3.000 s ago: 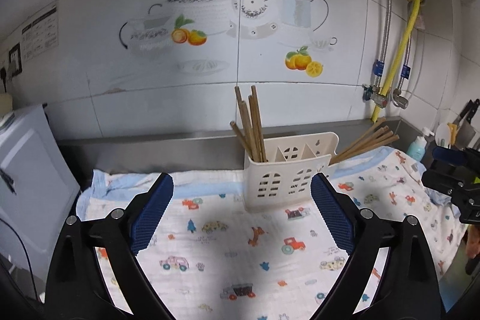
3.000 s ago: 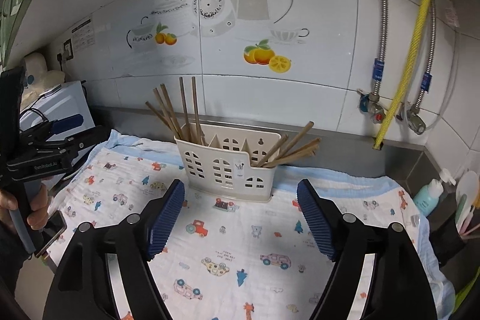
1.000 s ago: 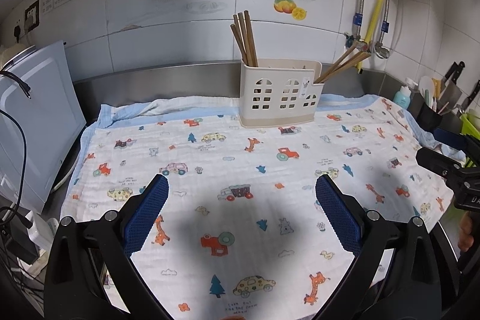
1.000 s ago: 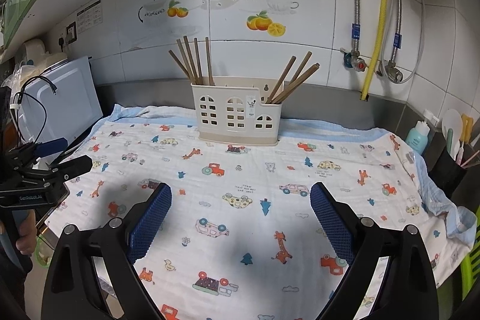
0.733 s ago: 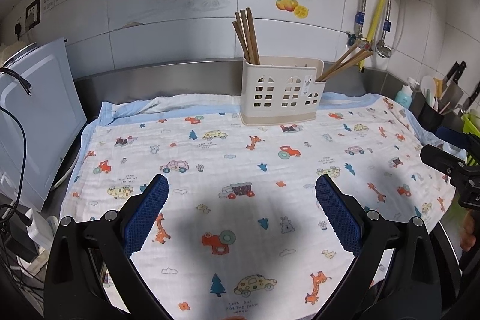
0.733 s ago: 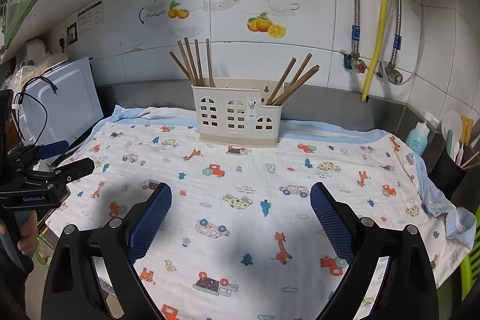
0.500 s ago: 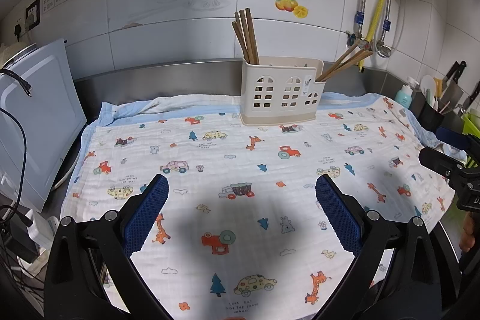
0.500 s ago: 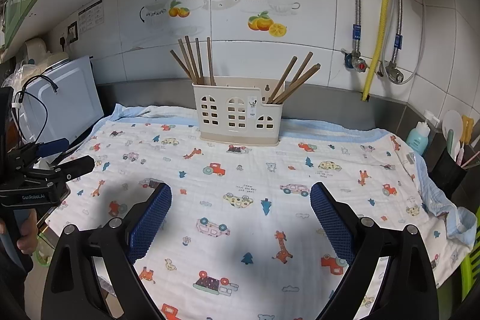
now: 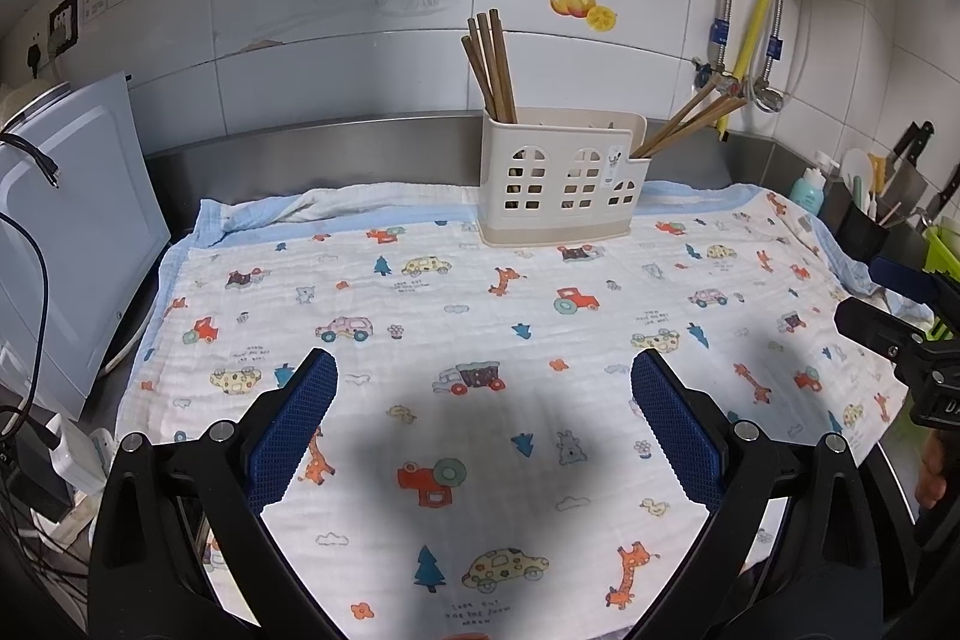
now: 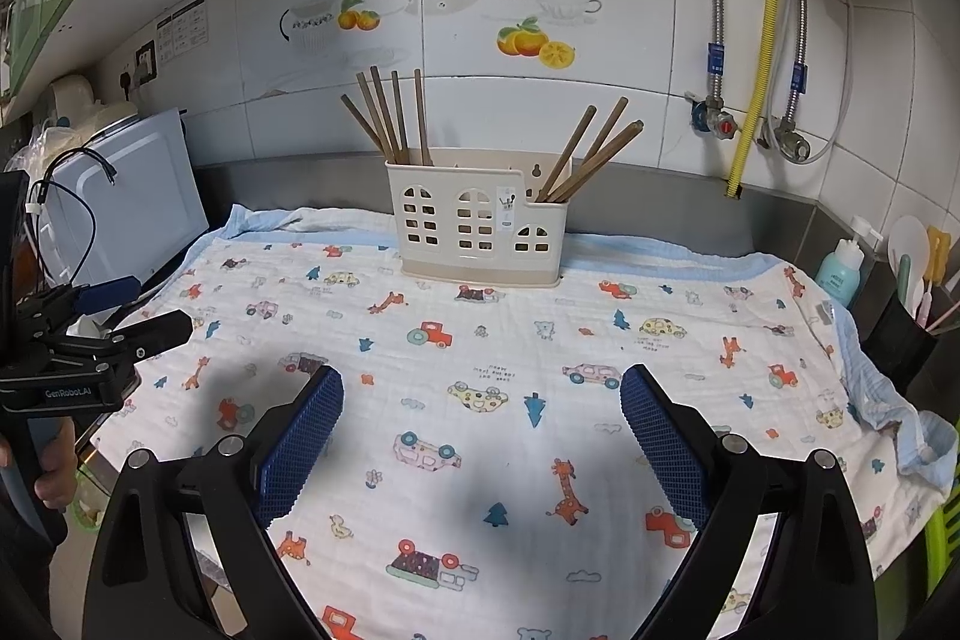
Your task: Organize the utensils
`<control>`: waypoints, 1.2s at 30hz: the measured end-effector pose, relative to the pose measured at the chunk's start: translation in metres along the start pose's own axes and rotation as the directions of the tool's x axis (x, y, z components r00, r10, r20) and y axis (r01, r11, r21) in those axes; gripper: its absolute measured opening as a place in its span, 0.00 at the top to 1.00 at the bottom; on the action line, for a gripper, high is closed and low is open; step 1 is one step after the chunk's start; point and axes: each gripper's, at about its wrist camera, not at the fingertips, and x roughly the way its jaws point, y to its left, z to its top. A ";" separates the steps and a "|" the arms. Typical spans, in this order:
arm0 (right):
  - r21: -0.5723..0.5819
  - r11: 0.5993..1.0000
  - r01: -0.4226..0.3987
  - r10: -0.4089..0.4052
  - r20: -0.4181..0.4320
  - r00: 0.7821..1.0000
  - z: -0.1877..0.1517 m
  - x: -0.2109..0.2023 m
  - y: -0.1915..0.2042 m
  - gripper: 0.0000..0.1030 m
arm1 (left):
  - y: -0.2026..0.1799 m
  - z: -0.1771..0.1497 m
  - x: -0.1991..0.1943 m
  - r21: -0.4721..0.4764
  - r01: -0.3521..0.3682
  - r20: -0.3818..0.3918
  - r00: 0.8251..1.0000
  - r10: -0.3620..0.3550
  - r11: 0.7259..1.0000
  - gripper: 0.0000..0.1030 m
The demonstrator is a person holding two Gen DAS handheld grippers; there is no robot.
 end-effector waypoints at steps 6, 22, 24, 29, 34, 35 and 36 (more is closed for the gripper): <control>0.003 1.000 -0.006 0.006 -0.002 1.000 -0.002 0.002 0.000 0.12 | -0.002 -0.001 0.001 0.002 0.000 -0.002 1.000 0.000 1.000 0.05; 0.007 1.000 -0.011 0.011 -0.004 1.000 -0.005 0.002 -0.001 0.12 | -0.004 0.000 0.001 0.001 0.000 -0.005 1.000 0.000 1.000 0.05; 0.009 1.000 -0.012 0.012 -0.003 1.000 -0.004 0.002 -0.001 0.12 | -0.004 0.000 0.000 0.002 -0.002 -0.005 1.000 0.002 1.000 0.05; 0.011 1.000 -0.014 0.014 -0.007 1.000 -0.005 0.002 -0.001 0.12 | -0.004 -0.001 0.000 0.000 0.001 -0.005 1.000 -0.001 1.000 0.05; 0.008 1.000 -0.016 0.016 -0.004 1.000 -0.005 0.002 -0.001 0.12 | -0.003 -0.001 0.000 0.000 0.003 -0.004 1.000 -0.003 1.000 0.05; 0.008 1.000 -0.016 0.016 -0.003 1.000 -0.005 0.002 -0.001 0.12 | -0.003 -0.001 0.000 -0.001 0.003 -0.003 1.000 -0.003 1.000 0.05; 0.009 1.000 -0.018 0.018 -0.004 1.000 -0.005 0.002 0.000 0.12 | -0.003 -0.001 0.000 -0.002 0.003 -0.003 1.000 -0.003 1.000 0.05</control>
